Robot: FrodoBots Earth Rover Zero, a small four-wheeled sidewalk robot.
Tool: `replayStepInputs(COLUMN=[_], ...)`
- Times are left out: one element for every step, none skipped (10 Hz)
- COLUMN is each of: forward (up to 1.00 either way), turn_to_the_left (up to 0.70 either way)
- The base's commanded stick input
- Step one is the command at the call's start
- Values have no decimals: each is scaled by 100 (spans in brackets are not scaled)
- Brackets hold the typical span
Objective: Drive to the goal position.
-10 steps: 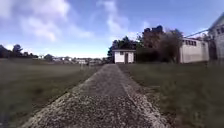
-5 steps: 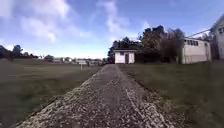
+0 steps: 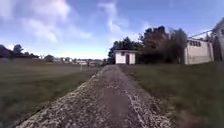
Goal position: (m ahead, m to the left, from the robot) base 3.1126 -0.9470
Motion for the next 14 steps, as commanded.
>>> replayStepInputs(forward=[85, 85, 85, 85, 85, 85, 85, 85, 85, 85, 85, 85, 85, 85], turn_to_the_left=[0, 0, 0, 0, 0, 0, 0, 0, 0, 0, 0, 0, 0, 0])
